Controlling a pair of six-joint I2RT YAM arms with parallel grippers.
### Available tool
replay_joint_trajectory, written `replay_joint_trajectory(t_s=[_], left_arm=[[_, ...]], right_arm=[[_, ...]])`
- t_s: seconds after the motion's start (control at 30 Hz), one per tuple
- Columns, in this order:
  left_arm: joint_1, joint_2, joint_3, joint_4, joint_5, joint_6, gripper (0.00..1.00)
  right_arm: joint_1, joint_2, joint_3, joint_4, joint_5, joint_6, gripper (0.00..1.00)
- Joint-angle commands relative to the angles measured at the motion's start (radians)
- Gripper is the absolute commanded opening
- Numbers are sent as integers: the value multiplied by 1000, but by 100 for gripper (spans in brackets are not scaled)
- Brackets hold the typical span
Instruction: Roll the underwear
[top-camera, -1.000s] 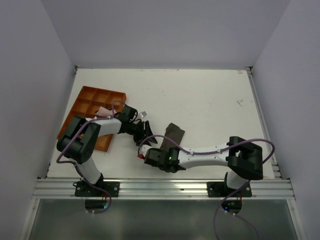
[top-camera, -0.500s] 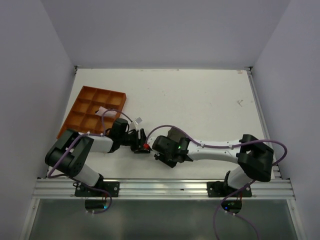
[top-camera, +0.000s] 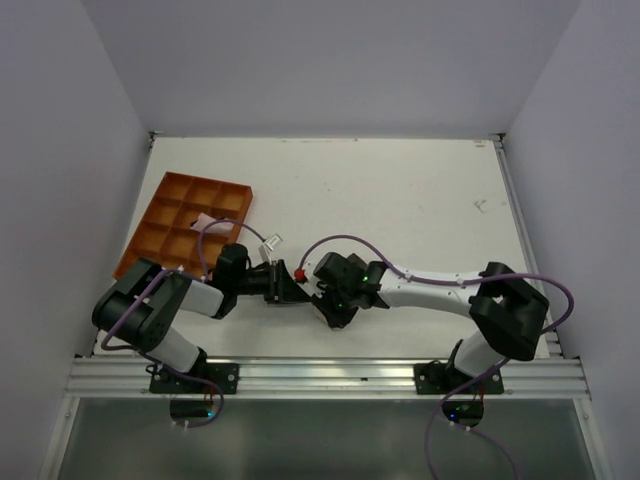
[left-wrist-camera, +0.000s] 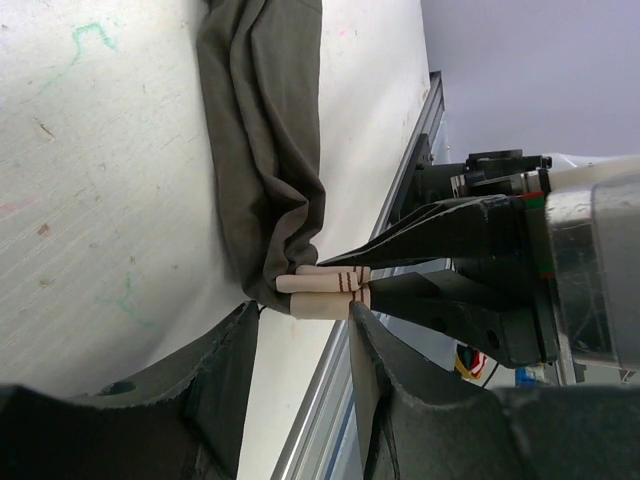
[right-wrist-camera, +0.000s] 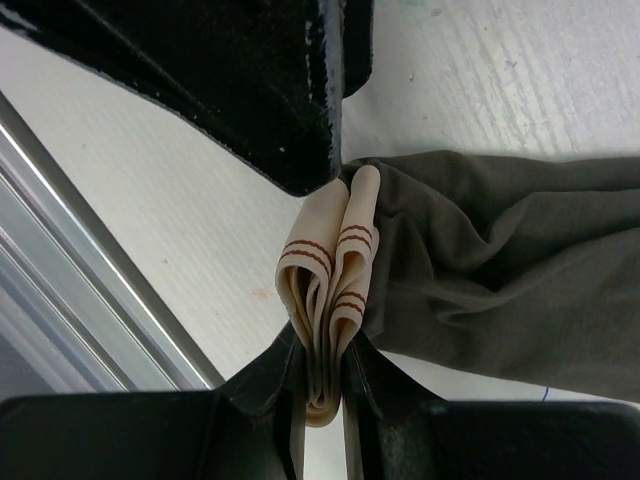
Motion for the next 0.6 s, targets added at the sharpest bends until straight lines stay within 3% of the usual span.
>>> replay_joint_trajectory(t_s=[0.0, 0.27, 0.33, 0.43, 0.57], left_arm=[[-3, 2, -7, 84, -2, 1, 45], [2, -1, 5, 47, 3, -12, 48], [0, -27, -4, 128, 54, -5, 49], [-4, -53, 25, 55, 56, 66, 50], [-61, -7, 59, 61, 56, 54, 48]], right_arm=[[-7, -48, -29, 32, -57, -8, 0], [-41, -128, -86, 41, -89, -11, 0], [-72, -137, -101, 42, -131, -8, 0], [-108, -142, -118, 48, -195, -11, 0], [-139, -116, -118, 56, -261, -21, 0]])
